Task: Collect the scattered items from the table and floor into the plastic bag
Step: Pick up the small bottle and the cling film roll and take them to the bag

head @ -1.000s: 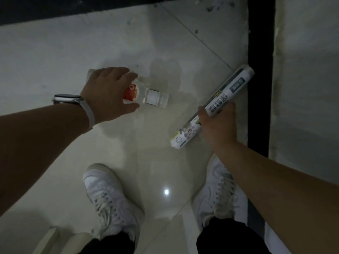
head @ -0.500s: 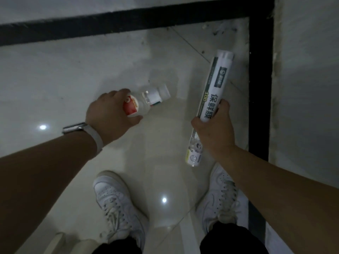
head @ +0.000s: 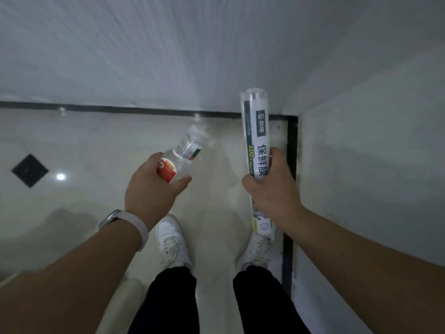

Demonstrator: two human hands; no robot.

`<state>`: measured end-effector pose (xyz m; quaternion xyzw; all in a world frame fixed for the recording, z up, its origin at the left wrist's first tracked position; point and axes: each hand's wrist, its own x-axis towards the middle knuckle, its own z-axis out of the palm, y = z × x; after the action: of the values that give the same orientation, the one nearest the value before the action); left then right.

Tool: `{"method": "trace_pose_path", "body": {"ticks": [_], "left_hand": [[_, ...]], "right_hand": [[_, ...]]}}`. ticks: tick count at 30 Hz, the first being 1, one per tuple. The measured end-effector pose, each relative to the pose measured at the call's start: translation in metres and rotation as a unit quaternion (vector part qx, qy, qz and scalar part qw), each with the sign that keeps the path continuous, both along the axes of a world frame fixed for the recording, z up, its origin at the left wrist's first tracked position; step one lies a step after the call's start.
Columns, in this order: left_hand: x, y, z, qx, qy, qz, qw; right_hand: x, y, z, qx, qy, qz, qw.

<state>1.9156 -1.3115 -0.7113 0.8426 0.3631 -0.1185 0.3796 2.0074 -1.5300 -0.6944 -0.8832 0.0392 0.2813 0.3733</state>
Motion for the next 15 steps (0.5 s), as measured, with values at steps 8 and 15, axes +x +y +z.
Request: {"method": "trace_pose_path", "body": {"ticks": [8, 15], "left_hand": [[-0.025, 0.008, 0.196, -0.040, -0.073, 0.107, 0.991], [-0.069, 0.028, 0.333, -0.006, -0.095, 0.161, 0.982]], "right_hand": [[-0.006, 0.029, 0.175, 0.016, -0.072, 0.106, 0.992], [-0.021, 0.052, 0.302, 0.036, -0.107, 0.196, 0.974]]}}
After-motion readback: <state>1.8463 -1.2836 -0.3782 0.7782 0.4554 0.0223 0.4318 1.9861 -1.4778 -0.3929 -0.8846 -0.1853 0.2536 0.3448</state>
